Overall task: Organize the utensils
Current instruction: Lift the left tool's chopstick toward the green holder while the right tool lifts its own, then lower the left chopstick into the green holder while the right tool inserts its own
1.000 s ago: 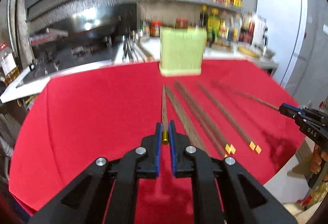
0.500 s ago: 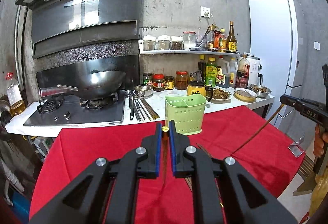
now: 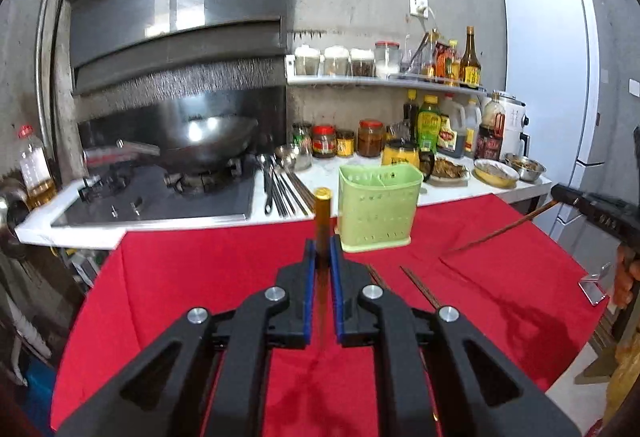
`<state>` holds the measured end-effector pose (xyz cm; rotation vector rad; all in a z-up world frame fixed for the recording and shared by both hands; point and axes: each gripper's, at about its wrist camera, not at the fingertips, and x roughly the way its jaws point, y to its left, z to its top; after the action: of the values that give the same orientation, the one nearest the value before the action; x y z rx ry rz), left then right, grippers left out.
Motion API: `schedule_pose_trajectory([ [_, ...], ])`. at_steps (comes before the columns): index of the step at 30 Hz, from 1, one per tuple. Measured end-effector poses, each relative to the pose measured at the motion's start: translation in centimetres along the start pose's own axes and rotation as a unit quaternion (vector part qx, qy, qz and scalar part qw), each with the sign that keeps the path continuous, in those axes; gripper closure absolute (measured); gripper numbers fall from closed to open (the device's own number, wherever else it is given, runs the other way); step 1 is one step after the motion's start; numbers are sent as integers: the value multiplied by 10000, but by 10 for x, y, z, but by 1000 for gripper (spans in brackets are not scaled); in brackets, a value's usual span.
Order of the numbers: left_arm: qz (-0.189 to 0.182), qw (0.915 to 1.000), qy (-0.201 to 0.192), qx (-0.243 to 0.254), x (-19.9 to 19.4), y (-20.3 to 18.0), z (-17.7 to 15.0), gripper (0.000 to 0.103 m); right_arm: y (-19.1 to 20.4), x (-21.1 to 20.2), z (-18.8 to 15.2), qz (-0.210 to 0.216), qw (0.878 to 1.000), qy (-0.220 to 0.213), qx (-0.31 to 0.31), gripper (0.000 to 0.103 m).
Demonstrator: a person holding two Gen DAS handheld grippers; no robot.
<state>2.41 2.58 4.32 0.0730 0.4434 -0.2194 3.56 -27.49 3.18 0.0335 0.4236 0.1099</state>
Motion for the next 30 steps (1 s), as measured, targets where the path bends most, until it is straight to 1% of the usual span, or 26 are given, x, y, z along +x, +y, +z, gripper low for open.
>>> schedule_pose_trajectory([
  [2,-16,10000,-43,27,-2,-1,4,96,1,-9,9,-2,9999,-145,-52,96],
  [5,-82,10000,2,13,0,-2,3,96,2,-16,17,8,9997,-243,-101,96],
  [7,-109,9999,85,-7,4,-2,0,96,3,-15,20,4,9997,-228,-119,96],
  [11,-129,9999,83,-29,5,-1,-3,96,3,-12,22,-40,9996,-216,-155,96],
  [13,-46,10000,77,-18,5,-1,-5,96,3,-11,22,-47,9996,-205,-162,95],
  [18,57,9999,134,-93,10,2,-7,96,9,17,13,-183,9995,50,-269,95],
  [22,95,9990,434,-48,27,0,-17,96,9,51,-10,-111,9980,588,-195,96],
  [25,101,9986,514,-45,32,0,-23,96,11,54,-19,-186,9978,605,-205,96],
  [27,7,9987,510,-81,30,1,-23,96,12,50,-19,-133,9980,588,-168,96],
  [30,-10,9993,349,-93,25,1,-20,96,13,45,-15,-140,9984,504,-193,96],
])
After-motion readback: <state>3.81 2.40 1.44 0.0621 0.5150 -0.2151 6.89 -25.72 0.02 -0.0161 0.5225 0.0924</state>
